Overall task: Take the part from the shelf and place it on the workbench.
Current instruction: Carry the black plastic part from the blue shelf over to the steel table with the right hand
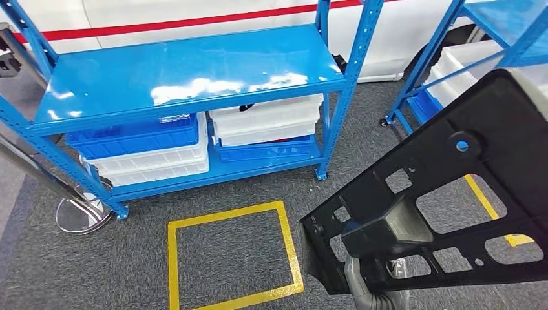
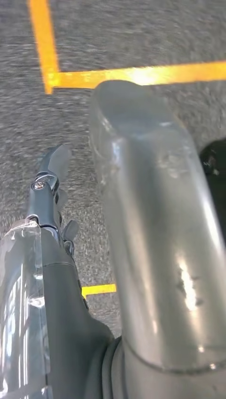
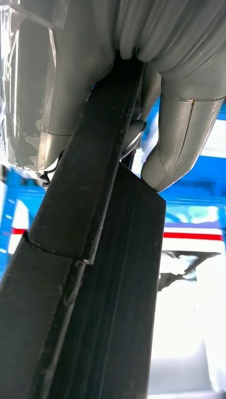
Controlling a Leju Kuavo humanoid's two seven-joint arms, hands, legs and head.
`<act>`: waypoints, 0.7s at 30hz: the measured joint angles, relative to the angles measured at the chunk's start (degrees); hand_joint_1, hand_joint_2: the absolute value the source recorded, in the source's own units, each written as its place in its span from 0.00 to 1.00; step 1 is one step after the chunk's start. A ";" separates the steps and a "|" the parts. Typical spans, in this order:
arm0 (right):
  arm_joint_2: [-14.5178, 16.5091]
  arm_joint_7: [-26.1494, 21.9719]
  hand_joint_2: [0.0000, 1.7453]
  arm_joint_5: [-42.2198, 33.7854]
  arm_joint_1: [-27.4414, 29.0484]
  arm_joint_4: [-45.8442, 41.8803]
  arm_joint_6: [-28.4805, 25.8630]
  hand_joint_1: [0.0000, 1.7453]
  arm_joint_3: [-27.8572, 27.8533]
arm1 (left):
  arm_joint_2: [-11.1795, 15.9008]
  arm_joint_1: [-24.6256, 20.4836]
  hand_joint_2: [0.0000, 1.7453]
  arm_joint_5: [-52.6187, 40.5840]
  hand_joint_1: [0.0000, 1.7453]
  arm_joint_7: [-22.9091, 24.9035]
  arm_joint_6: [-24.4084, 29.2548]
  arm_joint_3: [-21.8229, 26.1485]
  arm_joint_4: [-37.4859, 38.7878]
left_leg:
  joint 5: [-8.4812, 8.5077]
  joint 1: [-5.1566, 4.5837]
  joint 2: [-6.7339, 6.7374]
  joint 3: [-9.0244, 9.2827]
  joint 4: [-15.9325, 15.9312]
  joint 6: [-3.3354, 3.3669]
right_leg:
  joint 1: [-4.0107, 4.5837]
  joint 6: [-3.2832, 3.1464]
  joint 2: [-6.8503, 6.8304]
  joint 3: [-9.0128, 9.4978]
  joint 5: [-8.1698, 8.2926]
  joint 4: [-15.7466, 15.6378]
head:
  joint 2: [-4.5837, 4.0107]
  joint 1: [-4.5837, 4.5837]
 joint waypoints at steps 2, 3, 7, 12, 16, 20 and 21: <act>0.00 -0.08 1.00 0.46 0.01 0.47 -0.64 1.00 0.12 | 0.17 -0.03 0.00 0.49 0.00 -0.09 -0.02 0.05 0.27 | -0.15 0.02 1.31 -0.01 0.22 -0.19 | -0.29 0.24 -0.53 0.97 2.44 -1.95 | -0.01 0.03; 0.00 -0.02 1.00 0.59 -0.20 0.75 -0.96 1.00 0.23 | 0.31 -0.08 0.00 0.80 0.00 -0.12 -0.02 0.10 0.44 | -0.29 0.03 1.83 0.02 0.42 -0.39 | -0.36 0.22 -1.46 2.91 4.55 -5.67 | -0.01 0.05; 0.01 1.90 1.00 0.54 -2.93 2.09 -1.30 1.00 0.52 | 1.44 -0.12 0.00 1.63 0.00 0.22 0.05 0.53 1.38 | -0.90 -0.56 3.89 -0.03 1.32 -1.68 | 0.52 -1.17 -5.21 6.80 7.15 -14.40 | -0.01 0.11; 0.08 0.86 1.00 0.34 -3.61 3.68 -2.26 1.00 0.89 | 2.42 -0.04 0.00 1.87 0.00 0.57 0.21 0.96 2.31 | -5.11 -0.05 1.23 -1.91 6.54 -2.95 | 0.28 -3.12 -2.24 6.17 8.15 -14.81 | 0.00 -0.27; 0.07 -2.18 1.00 0.34 -1.97 5.38 -3.89 1.00 1.50 | 2.63 0.55 0.00 1.86 0.00 0.57 0.15 1.48 2.68 | -9.51 -0.04 -1.04 -6.53 17.94 -2.92 | 0.54 -3.61 0.59 5.50 8.50 -14.50 | -0.01 -0.50; 0.07 -2.43 1.00 -0.16 -1.43 6.26 -3.96 1.00 1.80 | 2.91 0.65 0.00 1.74 0.00 0.45 0.01 1.55 2.89 | -3.02 -0.05 -4.03 -0.60 5.55 -1.88 | 0.68 -3.32 3.71 5.26 8.62 -13.82 | 0.00 -0.47; 0.07 -2.49 1.00 -0.42 -1.40 6.32 -3.93 1.00 1.84 | 2.99 0.63 0.00 1.66 0.00 0.36 -0.09 1.55 2.90 | -2.48 -0.10 -4.93 0.31 3.30 -1.68 | 0.65 -3.00 4.32 5.03 8.76 -13.72 | 0.00 -0.47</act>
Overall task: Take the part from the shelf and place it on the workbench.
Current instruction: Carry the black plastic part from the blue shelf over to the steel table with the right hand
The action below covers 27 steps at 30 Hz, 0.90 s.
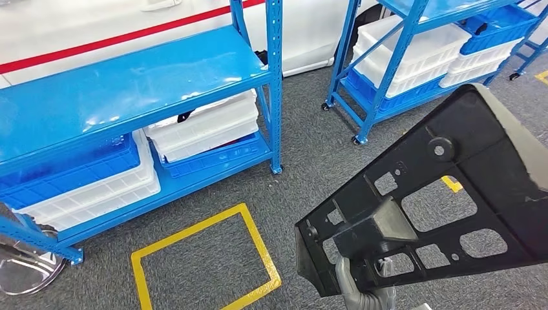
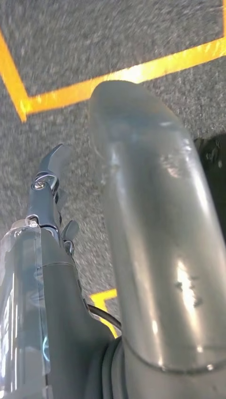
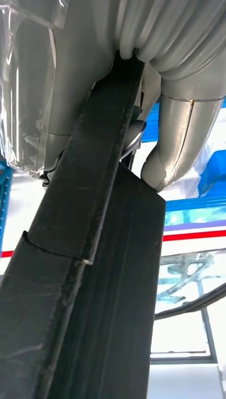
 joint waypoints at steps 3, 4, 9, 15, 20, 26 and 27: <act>-0.01 -0.04 1.00 -0.44 0.42 0.06 0.10 1.00 0.01 | 0.09 -0.21 0.00 -0.36 0.00 -0.28 -0.37 -0.01 0.04 | 0.33 -0.06 0.49 0.35 -1.48 0.53 | -0.26 1.27 1.41 -0.70 0.58 -0.06 | 0.01 0.00; -0.01 -0.05 1.00 -0.49 0.61 0.07 0.10 1.00 0.01 | 0.10 -0.25 0.00 -0.48 0.00 -0.35 -0.46 -0.02 0.05 | 0.65 0.06 1.11 0.42 -1.80 0.85 | -0.21 1.62 0.77 -0.96 0.27 0.32 | 0.01 0.04; -0.02 -0.05 1.00 -0.54 0.87 0.17 0.09 1.00 -0.01 | 0.19 0.33 0.00 -0.81 0.00 -0.45 -0.60 -0.02 0.09 | 1.34 0.09 4.94 0.07 -2.36 1.63 | -0.38 2.90 -4.23 -7.12 -7.40 14.07 | 0.01 0.59; -0.02 -0.05 1.00 -0.50 0.92 0.34 0.05 1.00 -0.02 | 0.20 0.37 0.00 -1.07 0.00 -0.25 -0.64 -0.03 0.21 | 0.83 -0.26 8.64 0.37 -2.01 0.75 | -0.21 2.34 -8.23 1.20 -1.59 0.77 | -0.01 0.57; 0.04 -0.24 1.00 -0.31 1.27 0.30 -0.40 1.00 -0.02 | 0.20 0.37 0.00 -1.99 0.00 -0.03 -0.91 -0.12 0.24 | -0.57 -0.30 8.58 0.40 -0.86 -0.76 | -0.04 0.38 -6.61 1.45 -1.06 -1.06 | 0.00 0.26; 0.37 -0.63 1.00 -0.21 1.74 0.02 -0.54 1.00 -0.05 | 0.19 1.25 0.00 -3.85 0.00 -0.26 -1.27 -0.25 0.34 | -7.43 -0.01 3.83 -6.07 14.41 -1.23 | -0.04 -0.58 -2.67 0.93 -0.59 -0.86 | 0.00 -0.03; 0.46 -0.65 1.00 -0.18 1.88 -0.09 -0.44 1.00 -0.07 | 0.19 1.34 0.00 -4.18 0.00 -0.23 -1.28 -0.31 0.35 | -5.70 0.04 3.63 -5.14 12.31 -1.16 | -0.04 -0.54 -1.83 0.87 -0.61 -0.63 | 0.01 -0.03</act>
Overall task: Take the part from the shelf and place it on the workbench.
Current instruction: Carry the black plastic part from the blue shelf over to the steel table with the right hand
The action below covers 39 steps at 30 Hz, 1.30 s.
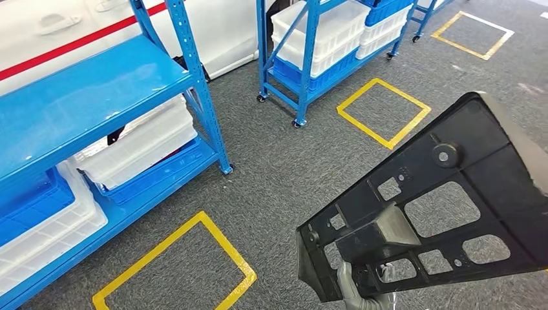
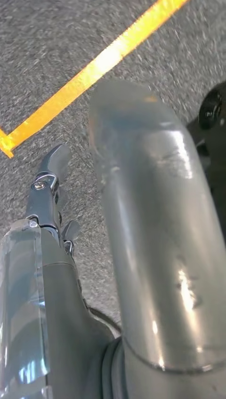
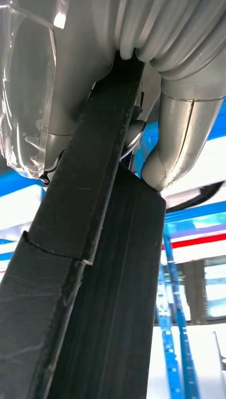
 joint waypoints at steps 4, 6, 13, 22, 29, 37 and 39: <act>0.55 -0.15 1.00 0.18 0.37 -0.66 0.43 1.00 -0.16 | 0.01 0.23 0.00 -1.06 0.00 0.37 -0.01 -0.27 0.02 | 5.38 0.33 -4.28 5.18 -12.37 0.55 | 0.01 0.78 2.82 -0.66 -0.03 0.90 | -0.01 0.02; 0.83 -0.31 1.00 0.36 0.73 -1.21 0.53 1.00 -0.39 | 0.01 0.26 0.00 -1.55 0.00 0.61 -0.01 -0.39 0.02 | 5.33 0.18 -4.22 5.35 -13.11 0.95 | -0.12 1.61 4.06 -1.20 0.37 0.91 | 0.00 0.00; 1.72 -0.33 1.00 1.25 1.85 -2.84 2.47 1.00 -2.41 | -0.22 0.58 0.00 -2.69 0.00 0.44 0.00 -0.92 0.04 | 6.22 0.11 1.30 5.28 -13.98 2.70 | -0.18 3.21 -2.38 -8.57 -7.36 15.95 | 0.00 0.74; 2.86 -0.20 1.00 2.31 2.55 -3.64 4.36 1.00 -3.99 | -0.40 0.03 0.00 -3.13 0.00 0.38 0.01 -1.04 0.08 | 5.26 -0.41 6.51 6.31 -13.99 1.01 | 0.45 1.49 -5.34 0.19 -0.82 0.12 | 0.01 0.56; 3.94 0.04 1.00 4.16 2.54 -4.18 5.45 1.00 -4.83 | -0.43 0.13 0.00 -3.56 0.00 1.31 0.04 -0.65 0.09 | -2.33 0.08 0.20 -0.96 2.30 -0.20 | 0.09 0.08 -1.08 0.23 -0.08 -0.53 | 0.00 0.02; 4.06 0.05 1.00 5.36 1.50 -3.43 3.99 1.00 -4.41 | -0.44 0.12 0.00 -3.50 0.00 1.99 0.39 0.29 0.15 | 5.62 0.41 -4.82 4.34 -12.38 1.05 | -0.24 2.04 4.78 -1.33 0.00 1.02 | 0.01 -0.14; 4.05 0.01 1.00 5.40 1.43 -3.18 3.45 1.00 -4.31 | -0.46 0.06 0.00 -3.52 0.00 2.06 0.51 0.34 0.15 | 6.09 0.42 -3.31 4.53 -12.94 1.90 | -0.27 2.58 3.57 -1.94 -0.56 1.92 | 0.01 -0.07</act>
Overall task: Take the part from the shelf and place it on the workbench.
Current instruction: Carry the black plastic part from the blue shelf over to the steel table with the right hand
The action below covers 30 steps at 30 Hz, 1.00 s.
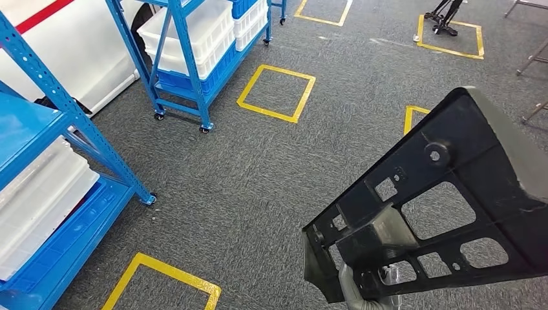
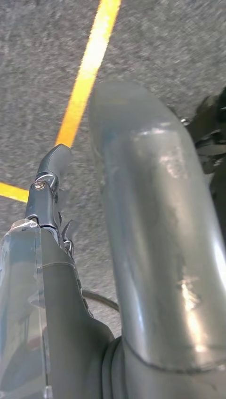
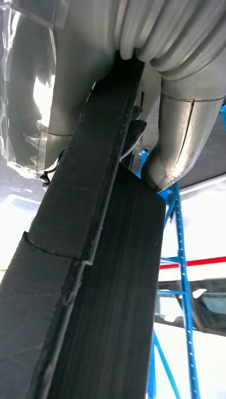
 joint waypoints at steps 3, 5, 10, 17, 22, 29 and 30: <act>-0.16 -0.05 1.00 -0.20 -0.65 0.47 -1.45 1.00 0.40 | -0.02 0.16 0.00 -0.32 0.00 -0.02 0.11 0.11 0.00 | 0.31 -0.24 2.61 -0.04 -0.42 0.75 | 0.15 0.53 -5.08 -3.97 -4.89 8.41 | -0.01 0.39; -0.48 -0.04 1.00 -0.60 -0.90 0.81 -2.61 1.00 0.90 | -0.02 0.25 0.00 -0.85 0.00 -0.07 0.14 0.20 0.00 | 0.22 -0.48 4.42 -0.11 -0.40 0.85 | -0.01 0.74 -6.06 -6.35 -6.74 13.67 | -0.01 0.40; -1.17 -0.05 1.00 -1.38 -1.03 1.07 -3.87 1.00 1.48 | -0.32 0.10 0.00 -2.31 0.00 -0.66 0.22 0.19 0.00 | -0.24 -0.81 7.68 0.43 -0.42 0.34 | 0.64 -0.40 -9.36 1.29 -0.86 0.62 | 0.00 0.37; -1.15 -0.24 1.00 -2.45 0.34 -1.26 -2.99 1.00 0.79 | -0.66 -0.03 0.00 -3.77 0.00 -2.61 0.37 -0.34 0.00 | -4.23 -0.62 5.27 -0.90 4.62 -1.29 | 0.41 -2.17 -7.22 2.69 0.06 -2.91 | -0.01 0.14; -0.22 -0.32 1.00 -3.63 1.96 -3.47 -0.07 1.00 -1.84 | -0.60 0.08 0.00 -4.49 0.00 -2.98 0.68 -0.82 0.00 | -6.14 -0.36 3.39 -5.65 13.91 -1.66 | 0.39 -2.31 -3.45 2.70 -0.03 -2.51 | -0.02 -0.07; 0.40 -0.22 1.00 -4.79 3.02 -5.16 1.22 1.00 -4.47 | -0.28 -0.27 0.00 -5.14 0.00 -3.18 1.30 -1.54 0.02 | -0.50 0.00 -0.33 -0.45 0.70 -0.57 | -0.05 -0.12 1.20 1.28 -0.35 -0.97 | 0.00 -0.18; 0.42 -0.22 1.00 -4.83 3.20 -5.34 1.27 1.00 -4.73 | -0.18 -0.39 0.00 -5.21 0.00 -3.20 1.34 -1.60 0.02 | -0.29 -0.02 0.33 -0.32 0.45 -0.14 | -0.07 0.15 0.44 1.06 -0.56 -0.67 | 0.00 -0.16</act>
